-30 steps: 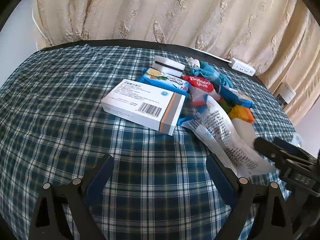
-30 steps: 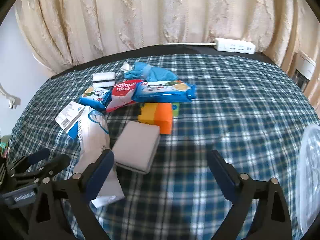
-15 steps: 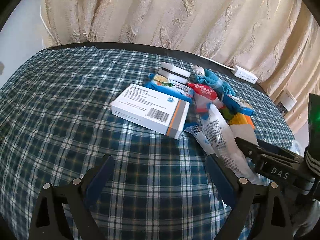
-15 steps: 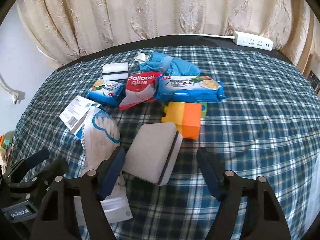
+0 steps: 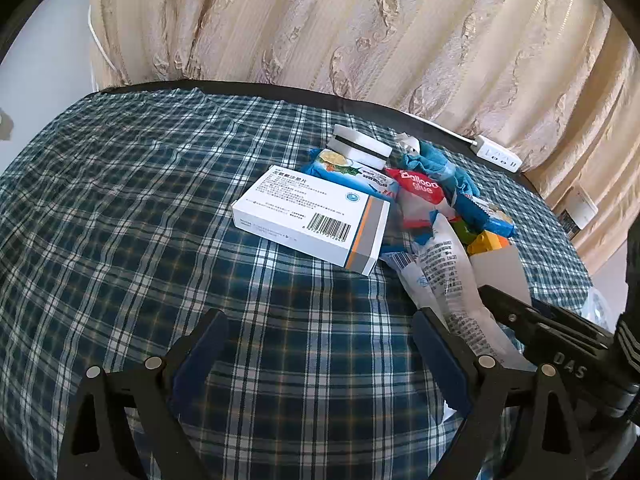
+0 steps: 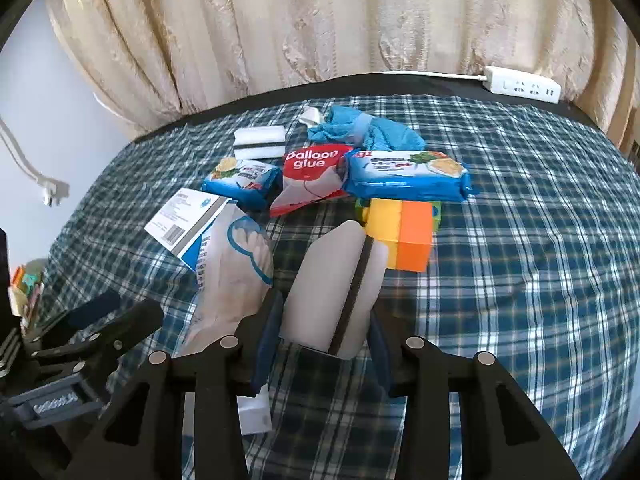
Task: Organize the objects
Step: 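Grasp the white glove bag with the left gripper while the right gripper holds the sponge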
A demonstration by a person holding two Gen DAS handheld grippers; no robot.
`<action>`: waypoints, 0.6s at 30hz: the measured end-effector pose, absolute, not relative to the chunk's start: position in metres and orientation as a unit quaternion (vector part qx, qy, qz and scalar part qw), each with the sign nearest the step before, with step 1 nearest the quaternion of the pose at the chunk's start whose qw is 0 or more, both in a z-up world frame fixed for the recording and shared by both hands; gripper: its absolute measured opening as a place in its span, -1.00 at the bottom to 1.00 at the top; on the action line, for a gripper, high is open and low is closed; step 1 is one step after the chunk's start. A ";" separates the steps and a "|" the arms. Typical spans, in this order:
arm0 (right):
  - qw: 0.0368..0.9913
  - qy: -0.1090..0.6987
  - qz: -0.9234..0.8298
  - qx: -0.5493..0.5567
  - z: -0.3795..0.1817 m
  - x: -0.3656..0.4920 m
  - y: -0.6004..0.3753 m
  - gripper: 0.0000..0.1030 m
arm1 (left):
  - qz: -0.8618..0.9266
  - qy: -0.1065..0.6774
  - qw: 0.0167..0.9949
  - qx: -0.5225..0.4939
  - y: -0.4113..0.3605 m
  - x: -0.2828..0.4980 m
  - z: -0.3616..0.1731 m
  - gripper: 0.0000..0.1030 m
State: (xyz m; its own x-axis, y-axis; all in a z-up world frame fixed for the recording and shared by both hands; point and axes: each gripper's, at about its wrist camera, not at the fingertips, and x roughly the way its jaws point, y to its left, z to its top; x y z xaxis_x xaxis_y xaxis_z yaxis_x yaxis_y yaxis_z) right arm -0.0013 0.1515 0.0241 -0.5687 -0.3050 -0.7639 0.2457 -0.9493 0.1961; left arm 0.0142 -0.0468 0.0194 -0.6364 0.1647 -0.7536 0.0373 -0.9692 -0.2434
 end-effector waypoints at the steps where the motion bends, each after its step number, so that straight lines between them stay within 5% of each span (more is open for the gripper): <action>1: 0.155 -0.039 -0.885 0.437 0.025 0.000 0.155 -0.18 | 0.896 -0.115 0.049 -0.426 -0.047 0.014 0.020 0.86; 18: 0.129 -0.092 -0.893 0.422 0.033 0.033 0.215 -0.18 | 0.892 -0.115 0.082 -0.430 -0.022 0.010 0.035 0.86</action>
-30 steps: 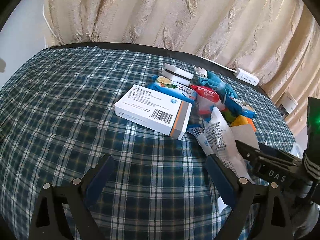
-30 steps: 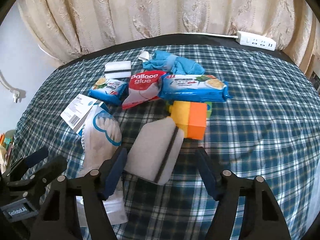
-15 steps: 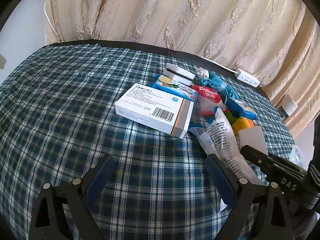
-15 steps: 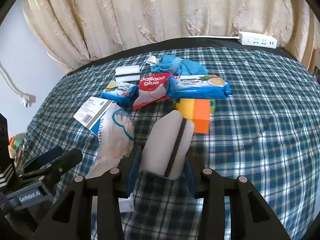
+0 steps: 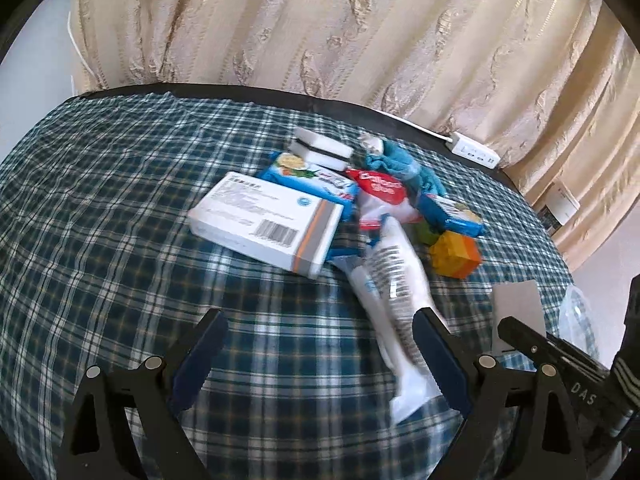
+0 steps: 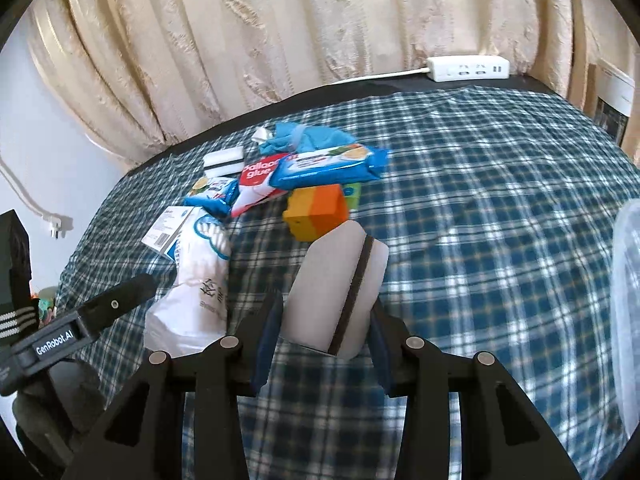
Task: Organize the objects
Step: 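Grasp the white glove bag with the left gripper while the right gripper holds the sponge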
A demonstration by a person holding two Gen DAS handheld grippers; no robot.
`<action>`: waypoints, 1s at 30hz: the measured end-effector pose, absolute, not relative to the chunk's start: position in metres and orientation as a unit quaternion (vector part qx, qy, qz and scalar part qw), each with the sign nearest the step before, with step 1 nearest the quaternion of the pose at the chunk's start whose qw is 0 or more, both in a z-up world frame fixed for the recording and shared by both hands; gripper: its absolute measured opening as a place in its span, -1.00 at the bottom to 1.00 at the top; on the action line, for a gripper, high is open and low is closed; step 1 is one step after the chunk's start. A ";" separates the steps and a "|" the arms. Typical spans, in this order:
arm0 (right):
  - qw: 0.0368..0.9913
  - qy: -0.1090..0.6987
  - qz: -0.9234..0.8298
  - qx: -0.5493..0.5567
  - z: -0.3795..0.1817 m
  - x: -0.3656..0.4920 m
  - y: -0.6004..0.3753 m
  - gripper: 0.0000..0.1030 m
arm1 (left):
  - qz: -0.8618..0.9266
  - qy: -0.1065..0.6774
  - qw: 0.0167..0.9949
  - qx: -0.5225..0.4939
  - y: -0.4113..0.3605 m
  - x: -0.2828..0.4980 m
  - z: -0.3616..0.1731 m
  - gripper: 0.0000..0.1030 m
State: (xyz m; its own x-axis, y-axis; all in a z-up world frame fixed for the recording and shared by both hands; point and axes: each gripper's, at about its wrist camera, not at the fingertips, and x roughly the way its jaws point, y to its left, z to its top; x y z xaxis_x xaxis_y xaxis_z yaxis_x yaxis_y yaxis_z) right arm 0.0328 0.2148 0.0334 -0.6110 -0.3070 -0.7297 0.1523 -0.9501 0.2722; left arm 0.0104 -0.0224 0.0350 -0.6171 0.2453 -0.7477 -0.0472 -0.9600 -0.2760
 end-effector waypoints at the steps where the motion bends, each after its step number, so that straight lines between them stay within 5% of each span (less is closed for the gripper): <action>1: 0.128 -0.094 -0.894 0.420 0.034 0.034 0.218 -0.18 | 0.892 -0.112 0.082 -0.430 -0.019 0.010 0.036 0.86; 23: 0.113 -0.103 -0.903 0.402 0.034 0.056 0.275 -0.18 | 0.879 -0.065 0.081 -0.466 0.038 -0.014 0.022 0.59; 30: 0.113 -0.113 -0.906 0.392 0.036 0.062 0.288 -0.18 | 0.876 -0.046 0.065 -0.475 0.046 -0.018 0.012 0.08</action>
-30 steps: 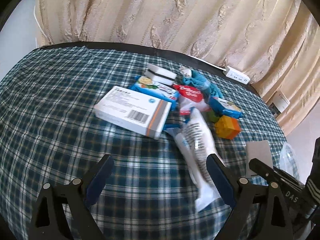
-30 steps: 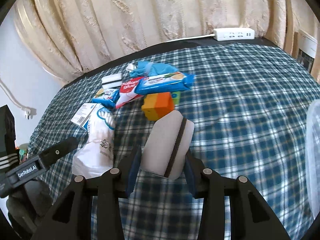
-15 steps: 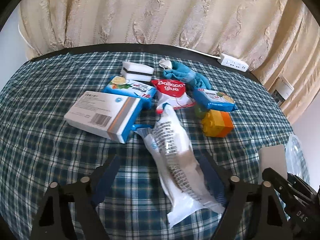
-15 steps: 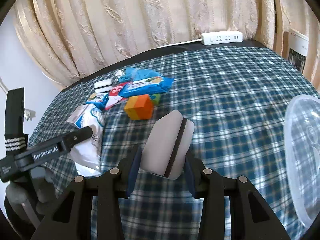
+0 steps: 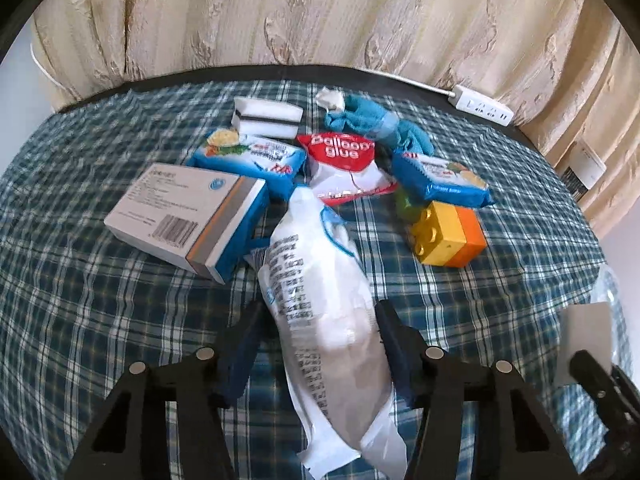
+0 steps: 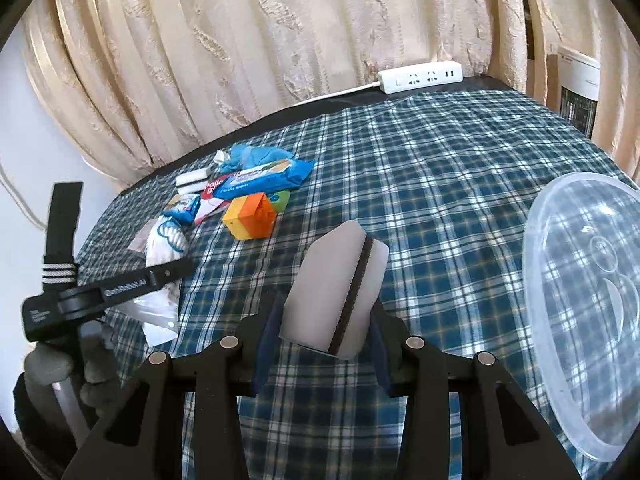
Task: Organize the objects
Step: 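Grasp the white glove bag with the left gripper while the right gripper holds the sponge, then carry the sponge and glove bag to the clear bowl and release both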
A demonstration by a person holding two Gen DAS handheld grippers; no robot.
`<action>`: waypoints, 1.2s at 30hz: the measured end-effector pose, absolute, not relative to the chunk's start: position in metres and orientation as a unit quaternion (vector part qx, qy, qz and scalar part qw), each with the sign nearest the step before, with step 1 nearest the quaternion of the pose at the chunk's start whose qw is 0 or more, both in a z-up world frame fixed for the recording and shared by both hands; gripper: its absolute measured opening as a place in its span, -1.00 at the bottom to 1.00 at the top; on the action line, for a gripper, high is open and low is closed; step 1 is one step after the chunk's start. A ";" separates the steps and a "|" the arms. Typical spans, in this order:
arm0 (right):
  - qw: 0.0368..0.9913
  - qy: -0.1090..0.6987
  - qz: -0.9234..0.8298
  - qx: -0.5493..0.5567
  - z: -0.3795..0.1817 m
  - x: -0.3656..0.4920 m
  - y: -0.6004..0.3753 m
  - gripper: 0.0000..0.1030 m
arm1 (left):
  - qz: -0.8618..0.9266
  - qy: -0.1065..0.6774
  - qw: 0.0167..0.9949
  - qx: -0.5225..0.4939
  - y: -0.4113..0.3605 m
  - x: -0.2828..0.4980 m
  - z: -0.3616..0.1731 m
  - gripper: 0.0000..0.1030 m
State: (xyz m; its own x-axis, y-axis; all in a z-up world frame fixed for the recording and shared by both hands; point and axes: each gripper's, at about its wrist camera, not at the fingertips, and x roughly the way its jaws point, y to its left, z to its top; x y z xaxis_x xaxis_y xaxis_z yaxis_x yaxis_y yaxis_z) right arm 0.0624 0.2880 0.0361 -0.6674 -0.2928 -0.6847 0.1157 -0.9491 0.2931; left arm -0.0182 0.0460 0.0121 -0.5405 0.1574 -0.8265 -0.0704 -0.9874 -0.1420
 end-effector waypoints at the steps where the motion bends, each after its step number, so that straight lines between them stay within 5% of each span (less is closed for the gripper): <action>1: 0.112 -0.115 -0.907 0.390 0.037 0.063 0.290 -0.18 | 0.876 -0.045 0.067 -0.475 0.047 -0.018 0.013 0.04; 17: 0.065 -0.128 -0.926 0.350 0.054 0.085 0.334 -0.18 | 0.883 0.014 0.096 -0.459 0.093 -0.002 0.025 -0.10; 36: -0.098 -0.190 -0.921 0.327 0.048 0.118 0.465 -0.17 | 0.875 0.070 0.174 -0.446 0.179 0.020 0.041 -0.10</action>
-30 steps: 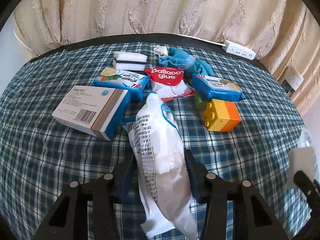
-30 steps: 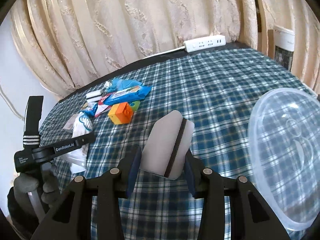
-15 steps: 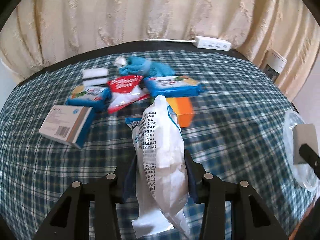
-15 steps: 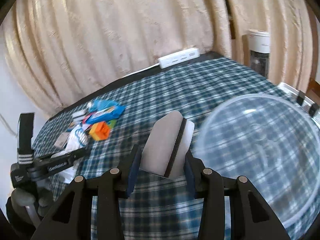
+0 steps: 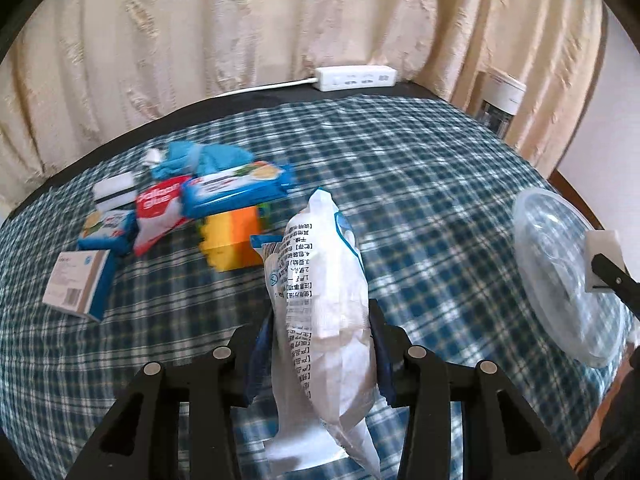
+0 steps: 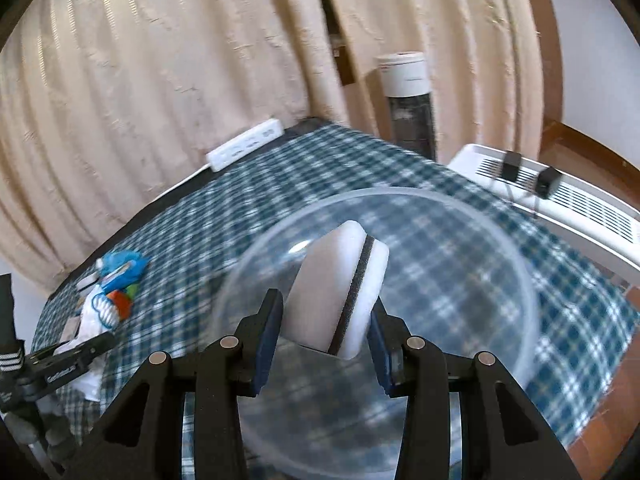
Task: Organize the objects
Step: 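Carry the sponge and glove bag to the clear bowl and release both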
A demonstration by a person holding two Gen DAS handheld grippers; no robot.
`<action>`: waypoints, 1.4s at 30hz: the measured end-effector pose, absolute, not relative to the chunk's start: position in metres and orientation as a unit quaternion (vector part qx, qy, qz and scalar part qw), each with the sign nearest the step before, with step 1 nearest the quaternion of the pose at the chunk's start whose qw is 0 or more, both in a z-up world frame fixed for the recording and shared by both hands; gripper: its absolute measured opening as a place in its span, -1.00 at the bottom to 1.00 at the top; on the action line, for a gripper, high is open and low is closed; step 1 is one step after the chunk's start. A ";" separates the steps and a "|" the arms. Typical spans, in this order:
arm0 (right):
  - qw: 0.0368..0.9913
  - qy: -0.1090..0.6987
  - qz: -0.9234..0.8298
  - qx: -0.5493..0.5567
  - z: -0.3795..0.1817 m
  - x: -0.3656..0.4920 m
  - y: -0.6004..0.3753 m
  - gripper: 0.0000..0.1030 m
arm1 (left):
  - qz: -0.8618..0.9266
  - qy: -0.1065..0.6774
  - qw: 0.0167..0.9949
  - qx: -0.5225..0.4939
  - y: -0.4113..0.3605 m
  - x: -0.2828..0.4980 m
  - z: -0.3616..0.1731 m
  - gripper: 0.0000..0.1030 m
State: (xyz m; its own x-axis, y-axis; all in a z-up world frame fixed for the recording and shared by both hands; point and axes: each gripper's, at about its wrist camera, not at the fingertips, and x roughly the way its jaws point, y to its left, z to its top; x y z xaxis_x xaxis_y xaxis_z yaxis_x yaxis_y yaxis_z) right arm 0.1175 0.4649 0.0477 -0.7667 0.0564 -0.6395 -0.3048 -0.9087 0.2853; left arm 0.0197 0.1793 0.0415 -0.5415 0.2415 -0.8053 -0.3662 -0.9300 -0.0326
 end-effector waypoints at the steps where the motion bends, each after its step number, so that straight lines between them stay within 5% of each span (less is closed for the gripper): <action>1: 0.103 0.191 0.920 -0.328 0.047 0.118 0.468 -0.17 | 0.875 0.073 0.177 -0.445 0.183 0.021 0.042 -0.10; 16: 0.144 0.190 0.908 -0.345 0.033 0.119 0.510 -0.14 | 0.865 0.112 0.232 -0.431 0.246 0.032 0.054 -0.10; 21: 0.141 0.209 0.910 -0.328 0.035 0.122 0.519 0.26 | 0.862 0.120 0.244 -0.427 0.263 0.034 0.057 -0.10; 42: 0.213 0.175 0.918 -0.285 0.054 0.146 0.523 0.26 | 0.843 0.139 0.332 -0.399 0.337 0.043 0.074 -0.10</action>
